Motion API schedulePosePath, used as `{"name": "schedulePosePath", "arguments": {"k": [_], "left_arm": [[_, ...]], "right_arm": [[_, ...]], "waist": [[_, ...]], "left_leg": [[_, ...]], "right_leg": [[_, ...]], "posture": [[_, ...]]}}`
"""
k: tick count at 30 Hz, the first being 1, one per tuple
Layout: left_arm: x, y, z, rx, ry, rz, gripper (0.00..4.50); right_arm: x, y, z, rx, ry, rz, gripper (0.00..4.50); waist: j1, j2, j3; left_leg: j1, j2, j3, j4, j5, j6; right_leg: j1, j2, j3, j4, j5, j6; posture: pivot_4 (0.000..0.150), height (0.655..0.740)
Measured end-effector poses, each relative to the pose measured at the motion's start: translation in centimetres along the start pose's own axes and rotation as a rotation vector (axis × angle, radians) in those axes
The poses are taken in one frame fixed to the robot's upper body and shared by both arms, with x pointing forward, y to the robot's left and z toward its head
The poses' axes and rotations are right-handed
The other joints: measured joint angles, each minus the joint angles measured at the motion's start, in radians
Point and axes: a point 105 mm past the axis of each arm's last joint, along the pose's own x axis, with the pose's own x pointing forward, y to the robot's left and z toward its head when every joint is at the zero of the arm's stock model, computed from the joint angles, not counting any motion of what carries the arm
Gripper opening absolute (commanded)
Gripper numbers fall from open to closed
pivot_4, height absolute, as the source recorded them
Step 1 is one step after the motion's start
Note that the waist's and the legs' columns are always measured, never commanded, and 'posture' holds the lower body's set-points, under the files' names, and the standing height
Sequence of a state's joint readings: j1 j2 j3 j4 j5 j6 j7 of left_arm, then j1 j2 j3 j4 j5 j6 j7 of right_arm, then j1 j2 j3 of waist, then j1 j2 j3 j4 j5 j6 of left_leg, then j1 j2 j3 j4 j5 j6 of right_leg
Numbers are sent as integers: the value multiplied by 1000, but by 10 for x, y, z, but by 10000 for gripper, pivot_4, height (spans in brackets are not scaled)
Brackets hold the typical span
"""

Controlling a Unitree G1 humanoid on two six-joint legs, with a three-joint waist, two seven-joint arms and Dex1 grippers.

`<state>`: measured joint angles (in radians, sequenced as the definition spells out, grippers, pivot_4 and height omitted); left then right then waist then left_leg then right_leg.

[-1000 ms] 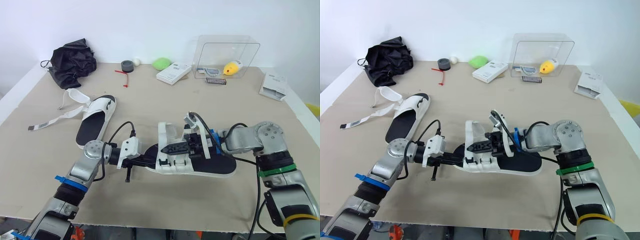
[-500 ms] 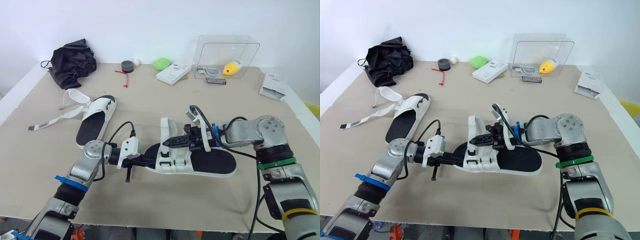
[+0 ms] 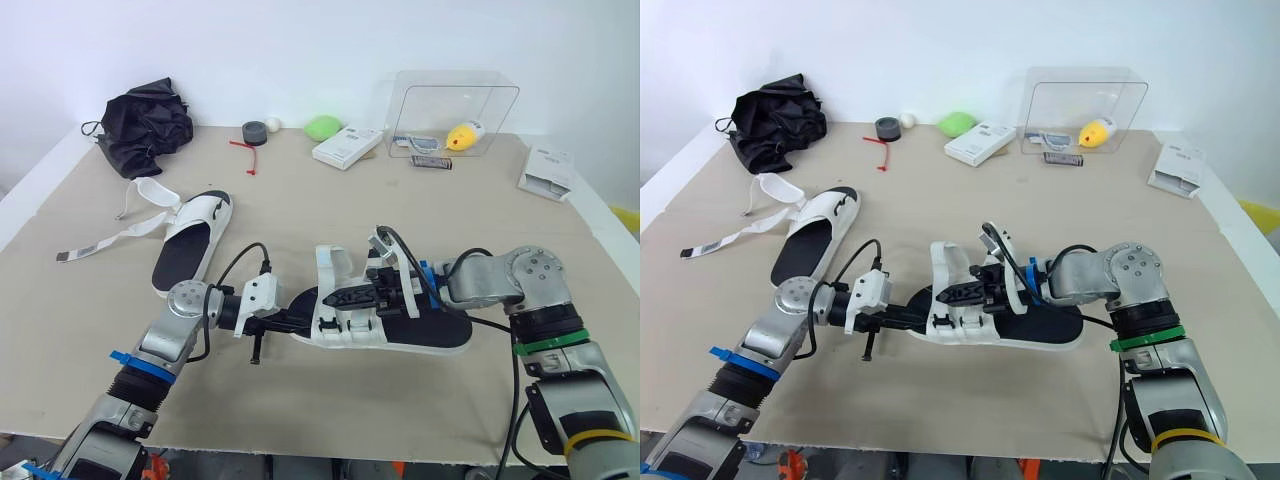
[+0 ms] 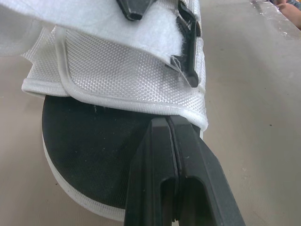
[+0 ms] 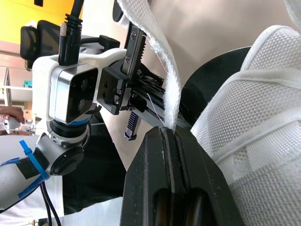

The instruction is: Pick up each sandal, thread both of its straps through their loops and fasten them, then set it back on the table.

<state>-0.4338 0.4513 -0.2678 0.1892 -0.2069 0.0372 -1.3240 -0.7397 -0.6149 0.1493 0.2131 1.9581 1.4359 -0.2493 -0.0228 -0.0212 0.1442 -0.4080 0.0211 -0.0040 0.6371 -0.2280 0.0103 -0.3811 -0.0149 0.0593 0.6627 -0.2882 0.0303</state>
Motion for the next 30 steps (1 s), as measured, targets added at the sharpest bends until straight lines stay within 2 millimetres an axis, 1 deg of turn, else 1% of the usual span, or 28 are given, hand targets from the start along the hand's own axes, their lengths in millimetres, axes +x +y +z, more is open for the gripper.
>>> {"name": "schedulePosePath", "arguments": {"k": [8,15,18,30], "left_arm": [[0,0,0,-1,-1,1,0],[1,-2,0,-2,-5,8,0],[1,-3,0,-3,-6,8,0],[1,-3,-1,-11,-4,9,0]], "right_arm": [[-1,3,2,-10,3,7,541],[-8,-7,-9,15,-22,-5,541],[-12,-14,-13,50,-52,-16,541],[-5,-23,-13,62,-56,-112,541]], "waist": [[0,0,0],[1,0,0],[1,0,-1],[1,1,-3]], "left_leg": [[0,0,0,0,0,0],[0,0,0,0,0,0],[0,0,1,0,-1,2],[0,0,1,0,-1,2]], "right_leg": [[0,0,0,0,0,0],[0,0,0,-1,0,1],[1,0,0,-2,-1,1],[1,0,1,-2,-1,1]], "posture": [[1500,7400],[1500,7400],[1500,7400],[1500,7400]]}}
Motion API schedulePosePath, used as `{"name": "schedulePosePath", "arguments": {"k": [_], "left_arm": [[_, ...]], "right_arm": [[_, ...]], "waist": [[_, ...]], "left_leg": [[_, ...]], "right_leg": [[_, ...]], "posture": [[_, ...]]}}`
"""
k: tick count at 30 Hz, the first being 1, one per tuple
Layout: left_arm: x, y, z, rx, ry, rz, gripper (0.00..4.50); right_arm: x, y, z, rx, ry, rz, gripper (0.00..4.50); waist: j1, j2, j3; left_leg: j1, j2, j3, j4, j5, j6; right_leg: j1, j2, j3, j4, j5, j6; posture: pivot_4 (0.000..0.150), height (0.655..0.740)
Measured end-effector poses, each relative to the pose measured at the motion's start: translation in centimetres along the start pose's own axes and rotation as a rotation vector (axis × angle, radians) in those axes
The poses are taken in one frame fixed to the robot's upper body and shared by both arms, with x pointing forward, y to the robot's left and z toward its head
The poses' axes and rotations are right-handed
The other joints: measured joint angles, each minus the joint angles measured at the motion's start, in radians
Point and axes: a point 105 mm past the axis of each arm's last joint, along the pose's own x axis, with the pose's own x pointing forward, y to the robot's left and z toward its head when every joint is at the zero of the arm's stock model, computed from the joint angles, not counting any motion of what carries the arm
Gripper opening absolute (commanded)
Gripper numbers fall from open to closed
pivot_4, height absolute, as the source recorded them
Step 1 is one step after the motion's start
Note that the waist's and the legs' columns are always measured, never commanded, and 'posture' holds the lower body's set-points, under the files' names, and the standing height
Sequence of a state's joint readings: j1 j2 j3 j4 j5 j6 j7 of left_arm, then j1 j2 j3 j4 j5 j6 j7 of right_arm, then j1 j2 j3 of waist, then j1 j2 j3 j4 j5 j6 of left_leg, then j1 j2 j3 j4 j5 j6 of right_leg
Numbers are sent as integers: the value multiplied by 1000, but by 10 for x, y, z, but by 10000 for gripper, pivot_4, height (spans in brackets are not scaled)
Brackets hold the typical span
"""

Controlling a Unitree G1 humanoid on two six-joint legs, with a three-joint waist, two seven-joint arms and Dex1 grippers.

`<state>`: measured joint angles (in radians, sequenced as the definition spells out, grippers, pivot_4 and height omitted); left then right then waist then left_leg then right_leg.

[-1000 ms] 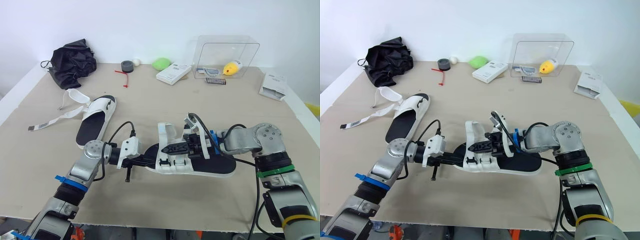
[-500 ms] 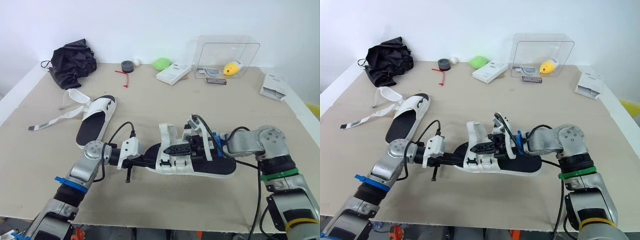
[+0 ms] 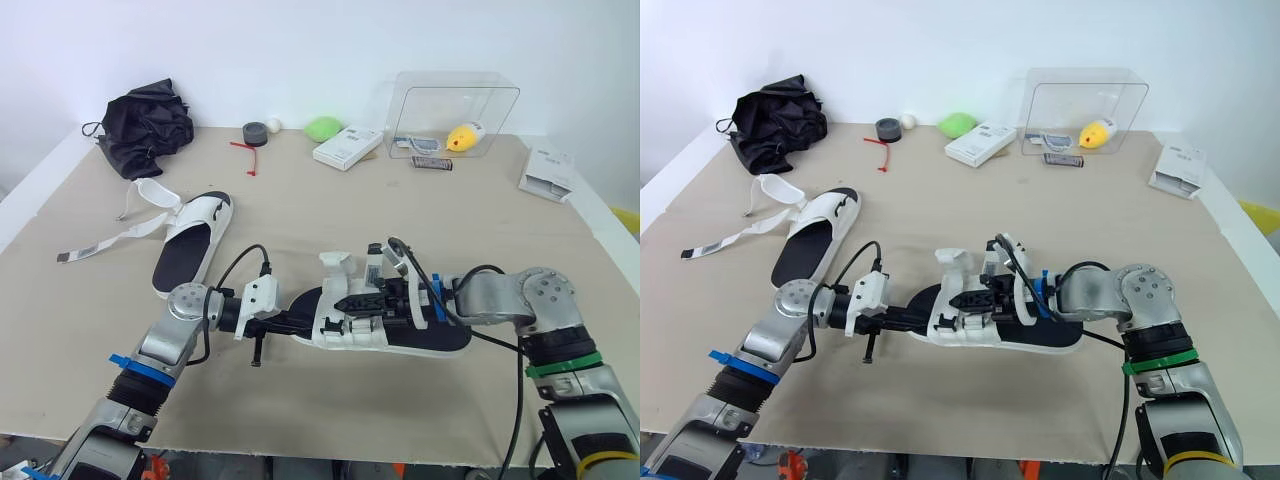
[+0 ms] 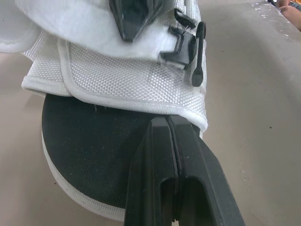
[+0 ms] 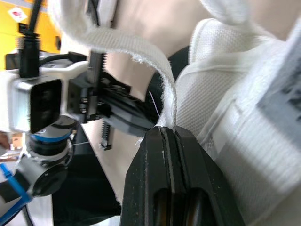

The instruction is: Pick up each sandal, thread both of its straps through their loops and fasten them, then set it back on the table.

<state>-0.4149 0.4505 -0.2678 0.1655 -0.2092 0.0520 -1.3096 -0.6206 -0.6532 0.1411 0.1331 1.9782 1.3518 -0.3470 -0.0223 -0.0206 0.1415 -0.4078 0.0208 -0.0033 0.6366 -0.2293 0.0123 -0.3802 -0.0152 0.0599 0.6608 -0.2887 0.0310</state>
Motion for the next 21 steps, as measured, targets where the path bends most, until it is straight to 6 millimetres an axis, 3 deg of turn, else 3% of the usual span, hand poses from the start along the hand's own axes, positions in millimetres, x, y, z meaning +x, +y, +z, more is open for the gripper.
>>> {"name": "schedulePosePath", "arguments": {"k": [21], "left_arm": [[2,-4,2,2,-12,-13,0]], "right_arm": [[-4,28,-18,-217,92,40,541]], "waist": [[2,1,-1]], "left_leg": [[-2,0,-2,0,-5,8]], "right_leg": [[3,-5,-2,-10,-1,0]], "posture": [[1500,7400]]}}
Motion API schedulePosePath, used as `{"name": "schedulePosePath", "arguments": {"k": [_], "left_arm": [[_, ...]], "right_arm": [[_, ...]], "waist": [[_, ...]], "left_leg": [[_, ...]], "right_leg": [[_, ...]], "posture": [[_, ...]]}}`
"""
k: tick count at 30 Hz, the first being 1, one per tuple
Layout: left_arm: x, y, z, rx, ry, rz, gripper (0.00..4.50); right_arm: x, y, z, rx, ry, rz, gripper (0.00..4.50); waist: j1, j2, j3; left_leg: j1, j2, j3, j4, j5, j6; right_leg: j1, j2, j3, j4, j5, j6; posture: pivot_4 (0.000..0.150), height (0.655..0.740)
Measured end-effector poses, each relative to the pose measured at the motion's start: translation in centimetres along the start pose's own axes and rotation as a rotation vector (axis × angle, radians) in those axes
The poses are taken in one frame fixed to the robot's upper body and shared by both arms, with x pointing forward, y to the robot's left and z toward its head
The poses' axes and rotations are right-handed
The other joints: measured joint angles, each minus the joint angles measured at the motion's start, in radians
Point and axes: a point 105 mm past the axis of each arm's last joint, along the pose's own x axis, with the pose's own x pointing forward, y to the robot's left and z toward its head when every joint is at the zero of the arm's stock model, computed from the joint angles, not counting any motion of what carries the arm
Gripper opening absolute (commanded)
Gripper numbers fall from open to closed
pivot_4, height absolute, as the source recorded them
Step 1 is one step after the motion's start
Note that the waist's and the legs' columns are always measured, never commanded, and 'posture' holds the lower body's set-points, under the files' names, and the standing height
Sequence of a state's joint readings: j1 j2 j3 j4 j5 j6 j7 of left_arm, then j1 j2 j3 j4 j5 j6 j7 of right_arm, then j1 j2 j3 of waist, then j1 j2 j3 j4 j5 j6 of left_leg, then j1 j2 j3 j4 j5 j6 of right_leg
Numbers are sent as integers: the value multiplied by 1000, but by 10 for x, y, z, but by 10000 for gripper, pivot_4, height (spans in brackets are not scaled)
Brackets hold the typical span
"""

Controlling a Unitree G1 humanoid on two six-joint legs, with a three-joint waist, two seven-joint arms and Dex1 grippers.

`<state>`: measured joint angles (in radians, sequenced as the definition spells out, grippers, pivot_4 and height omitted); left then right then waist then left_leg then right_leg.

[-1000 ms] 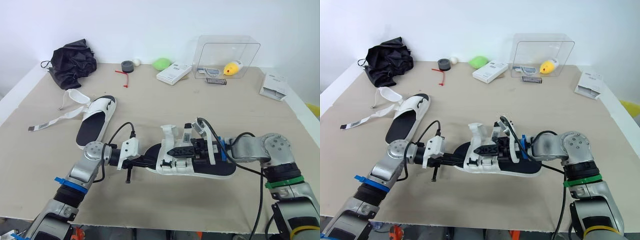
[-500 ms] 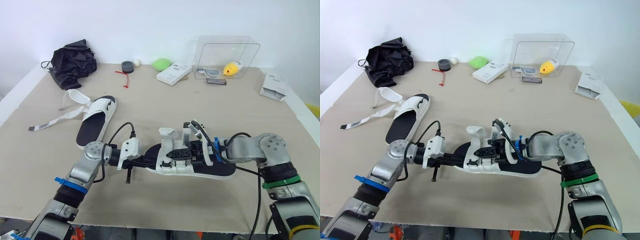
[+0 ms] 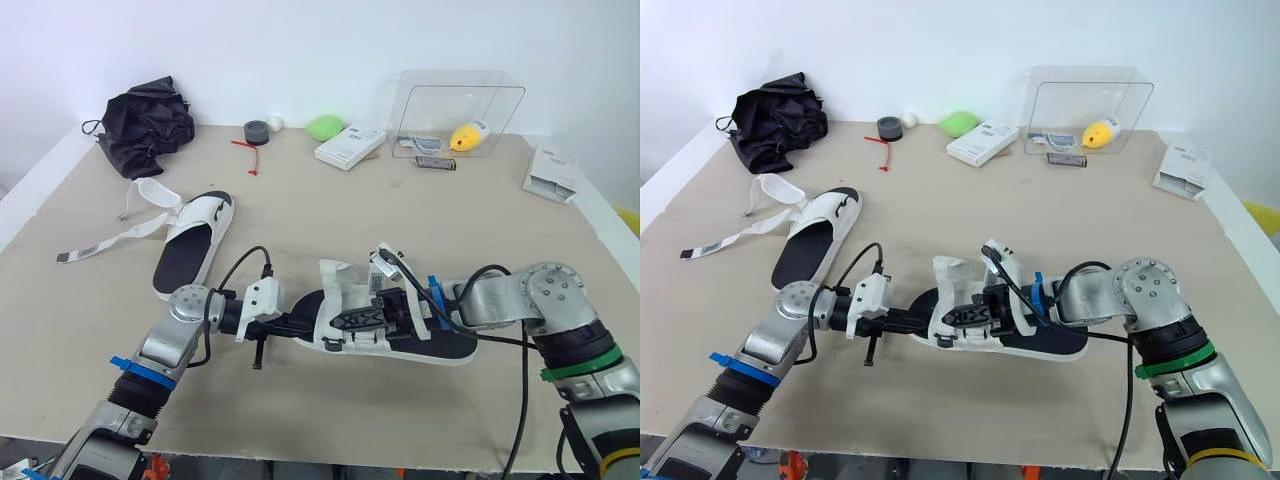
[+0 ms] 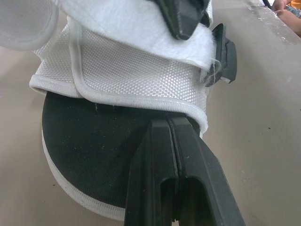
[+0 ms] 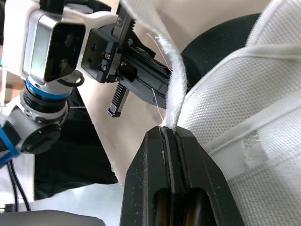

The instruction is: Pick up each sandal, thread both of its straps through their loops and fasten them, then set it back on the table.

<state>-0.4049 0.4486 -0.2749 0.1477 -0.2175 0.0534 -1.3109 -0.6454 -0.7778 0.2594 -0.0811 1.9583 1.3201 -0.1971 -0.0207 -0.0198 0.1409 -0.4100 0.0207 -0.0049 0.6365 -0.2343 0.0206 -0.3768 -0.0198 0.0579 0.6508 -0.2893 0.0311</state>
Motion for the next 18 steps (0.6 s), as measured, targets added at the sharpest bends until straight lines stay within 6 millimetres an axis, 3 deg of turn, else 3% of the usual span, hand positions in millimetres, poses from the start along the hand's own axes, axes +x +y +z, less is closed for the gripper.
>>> {"name": "schedulePosePath", "arguments": {"k": [7,12,13,18], "left_arm": [[0,0,0,-4,0,-3,0],[1,0,-1,-13,2,-4,0],[1,0,-1,-13,2,-4,0],[2,-1,-1,-16,1,-6,0]], "right_arm": [[0,16,-10,-240,37,-60,541],[2,9,-13,-358,39,-125,541],[2,9,-13,-370,39,-128,6940],[1,11,-14,-423,44,-110,28913]], "waist": [[1,1,0],[1,1,-1],[1,1,-1],[2,1,-3]], "left_leg": [[0,0,-2,0,0,0],[2,0,-2,0,0,0],[3,0,-2,0,0,0],[3,-1,-3,0,0,0]], "right_leg": [[0,-1,-2,-1,0,0],[4,-2,-2,-1,0,0],[4,-2,-3,-1,0,0],[5,-2,-3,-1,0,0]], "posture": [[1500,7400],[1500,7400],[1500,7400],[1500,7400]]}}
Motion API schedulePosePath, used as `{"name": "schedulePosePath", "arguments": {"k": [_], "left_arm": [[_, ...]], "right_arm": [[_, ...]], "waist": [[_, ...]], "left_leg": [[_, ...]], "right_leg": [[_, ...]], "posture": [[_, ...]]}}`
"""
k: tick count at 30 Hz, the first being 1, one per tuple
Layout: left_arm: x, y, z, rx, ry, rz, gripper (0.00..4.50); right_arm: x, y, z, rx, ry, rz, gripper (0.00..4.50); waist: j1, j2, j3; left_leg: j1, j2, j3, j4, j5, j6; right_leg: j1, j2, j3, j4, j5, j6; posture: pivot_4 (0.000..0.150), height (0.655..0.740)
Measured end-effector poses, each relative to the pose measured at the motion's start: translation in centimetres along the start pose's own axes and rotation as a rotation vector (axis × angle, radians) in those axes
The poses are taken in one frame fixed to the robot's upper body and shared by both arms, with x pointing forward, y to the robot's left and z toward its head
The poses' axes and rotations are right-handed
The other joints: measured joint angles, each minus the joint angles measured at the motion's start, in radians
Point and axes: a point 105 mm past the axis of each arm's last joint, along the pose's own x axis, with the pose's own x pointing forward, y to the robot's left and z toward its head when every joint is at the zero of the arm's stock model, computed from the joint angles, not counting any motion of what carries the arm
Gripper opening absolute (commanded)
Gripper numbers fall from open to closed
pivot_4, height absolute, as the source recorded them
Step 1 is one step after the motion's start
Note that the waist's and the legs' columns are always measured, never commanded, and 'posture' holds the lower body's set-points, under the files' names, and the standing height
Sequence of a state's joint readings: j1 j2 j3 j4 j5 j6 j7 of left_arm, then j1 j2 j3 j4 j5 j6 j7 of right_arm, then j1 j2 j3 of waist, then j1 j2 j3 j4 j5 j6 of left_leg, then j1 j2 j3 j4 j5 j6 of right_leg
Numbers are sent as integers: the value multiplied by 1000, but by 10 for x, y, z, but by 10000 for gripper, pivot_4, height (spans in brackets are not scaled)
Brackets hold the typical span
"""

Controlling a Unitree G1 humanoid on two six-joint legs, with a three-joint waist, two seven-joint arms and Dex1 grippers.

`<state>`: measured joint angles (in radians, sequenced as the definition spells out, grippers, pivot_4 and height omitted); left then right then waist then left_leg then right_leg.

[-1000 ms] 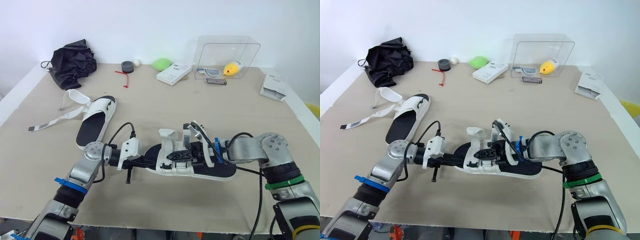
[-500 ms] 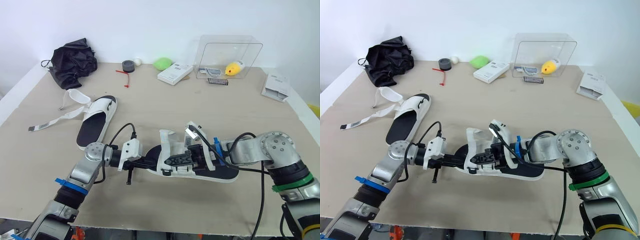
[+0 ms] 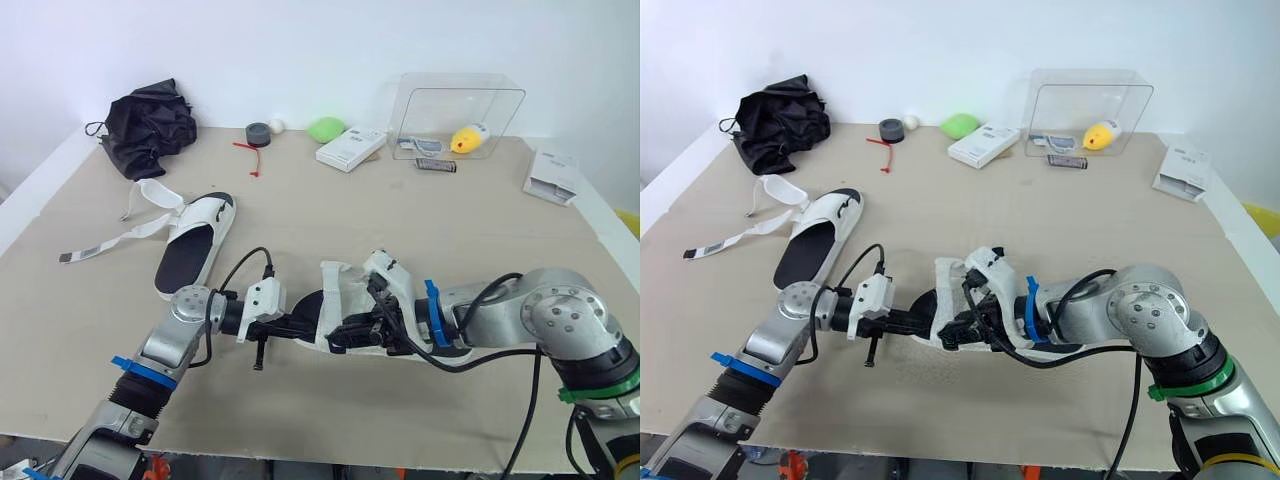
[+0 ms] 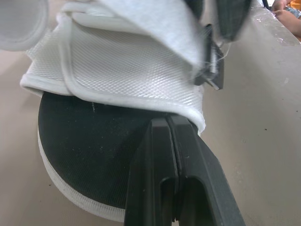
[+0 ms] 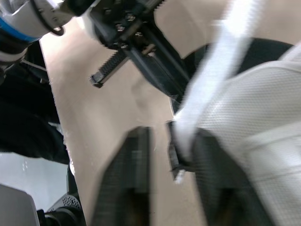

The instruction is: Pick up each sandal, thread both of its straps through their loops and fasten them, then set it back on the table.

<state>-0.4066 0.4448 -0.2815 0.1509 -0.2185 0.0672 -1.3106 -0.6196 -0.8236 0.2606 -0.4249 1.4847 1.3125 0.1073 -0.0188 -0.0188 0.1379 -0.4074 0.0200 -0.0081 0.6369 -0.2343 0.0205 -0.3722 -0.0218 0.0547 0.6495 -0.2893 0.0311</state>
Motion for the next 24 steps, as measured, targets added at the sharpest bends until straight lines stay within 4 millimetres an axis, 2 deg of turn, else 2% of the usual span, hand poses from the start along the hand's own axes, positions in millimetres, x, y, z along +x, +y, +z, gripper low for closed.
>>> {"name": "schedulePosePath", "arguments": {"k": [3,4,8,12,14,15,17,20,23,24], "left_arm": [[1,1,0,-4,-1,-1,0],[1,1,0,-6,-1,-1,0],[2,3,0,-7,0,-2,0],[1,2,-1,-6,0,-8,0],[2,2,0,-6,-2,-10,0],[2,2,0,-6,-2,-11,0],[2,3,0,-5,0,-10,0],[1,4,-1,-10,2,-5,0],[1,5,-2,-12,3,-1,0],[1,5,-2,-12,4,-1,0]], "right_arm": [[-4,4,0,13,-5,53,42851],[-6,5,0,27,-5,68,44089],[-26,-1,7,133,-57,117,44089],[-73,5,36,138,-243,155,44089],[-79,12,29,147,-254,178,44089],[-75,18,15,169,-219,194,44089],[-67,23,0,195,-178,205,44089],[-40,28,-38,223,-74,147,44089],[-17,18,-57,214,-33,35,44089],[-15,15,-57,210,-37,15,44089]], "waist": [[0,0,0],[0,0,0],[0,0,0],[0,1,0],[2,0,0],[3,0,0],[1,2,0],[0,3,-1],[-1,3,-1],[-1,4,0]], "left_leg": [[0,-1,0,1,0,0],[0,-1,0,1,0,0],[0,-2,0,2,0,0],[0,-2,0,2,0,0],[-1,-2,-2,1,0,0],[-1,-2,-3,1,0,0],[-1,-2,-2,1,0,0],[0,-2,-2,2,0,0],[0,-2,-1,2,2,-3],[0,-2,0,2,3,-4]], "right_leg": [[1,-1,0,0,0,0],[1,-1,-1,0,0,0],[1,-2,-1,0,1,1],[1,-1,-1,0,1,2],[2,-1,-2,0,1,1],[2,-1,-2,-1,0,1],[1,-1,-1,0,1,1],[2,0,0,0,1,2],[1,3,0,0,2,3],[1,3,1,0,2,4]], "posture": [[1500,7400],[1500,7400],[1500,7400],[1500,7400],[1500,7400],[1500,7400],[1500,7400],[1500,7400],[1500,7400],[1500,7400]]}}
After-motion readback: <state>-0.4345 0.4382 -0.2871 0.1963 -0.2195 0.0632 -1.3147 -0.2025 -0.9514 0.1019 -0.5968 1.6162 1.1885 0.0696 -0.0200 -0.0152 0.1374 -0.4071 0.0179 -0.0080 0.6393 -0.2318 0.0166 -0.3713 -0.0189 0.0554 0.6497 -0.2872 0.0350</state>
